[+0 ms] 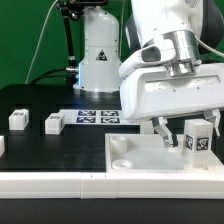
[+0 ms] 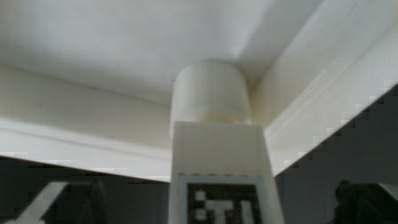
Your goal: Assemble one leg
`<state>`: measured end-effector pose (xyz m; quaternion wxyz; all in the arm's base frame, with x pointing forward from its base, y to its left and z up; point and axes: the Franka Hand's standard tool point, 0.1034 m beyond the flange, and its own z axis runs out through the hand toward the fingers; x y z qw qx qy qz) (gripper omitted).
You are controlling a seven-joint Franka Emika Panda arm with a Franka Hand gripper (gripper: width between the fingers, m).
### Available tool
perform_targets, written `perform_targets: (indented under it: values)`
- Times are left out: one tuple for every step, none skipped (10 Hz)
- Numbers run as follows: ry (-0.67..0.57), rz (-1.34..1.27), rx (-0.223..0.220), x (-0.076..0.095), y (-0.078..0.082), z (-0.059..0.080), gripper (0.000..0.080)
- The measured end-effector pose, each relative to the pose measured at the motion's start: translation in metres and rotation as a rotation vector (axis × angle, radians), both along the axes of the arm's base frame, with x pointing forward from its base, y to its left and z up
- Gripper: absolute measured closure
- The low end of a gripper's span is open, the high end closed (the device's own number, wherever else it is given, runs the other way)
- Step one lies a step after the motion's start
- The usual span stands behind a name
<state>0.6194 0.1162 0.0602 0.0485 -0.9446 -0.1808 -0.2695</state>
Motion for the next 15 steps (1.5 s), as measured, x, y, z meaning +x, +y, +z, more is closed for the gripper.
perform_targets:
  values:
    - [0.001, 0.001, 0.0, 0.0, 0.0, 0.002, 0.015]
    - [0.008, 0.009, -0.004, 0.002, 0.001, 0.014, 0.015]
    - [0.004, 0.011, -0.008, 0.003, -0.002, 0.024, 0.015]
    - [0.014, 0.013, -0.011, 0.004, -0.003, 0.031, 0.015]
    - [0.021, 0.018, -0.011, 0.005, -0.002, 0.036, 0.015]
    - [0.04, 0.025, -0.011, 0.003, 0.001, 0.034, 0.015]
    - [0.075, 0.023, -0.006, 0.001, 0.003, 0.031, 0.015]
    - [0.161, 0.025, 0.003, -0.002, 0.01, 0.031, 0.015]
    - [0.252, -0.007, 0.015, 0.001, 0.015, 0.032, 0.015]
    - [0.295, -0.016, 0.008, 0.009, 0.014, 0.033, 0.015]
    - [0.393, -0.017, -0.009, 0.008, 0.013, 0.031, 0.015]
    - [0.475, 0.001, -0.036, 0.012, 0.012, 0.034, 0.015]
    - [0.514, 0.009, -0.044, 0.017, 0.009, 0.032, 0.015]
    - [0.572, 0.025, -0.059, 0.016, 0.008, 0.029, 0.015]
    - [0.565, 0.027, -0.058, 0.018, 0.007, 0.028, 0.015]
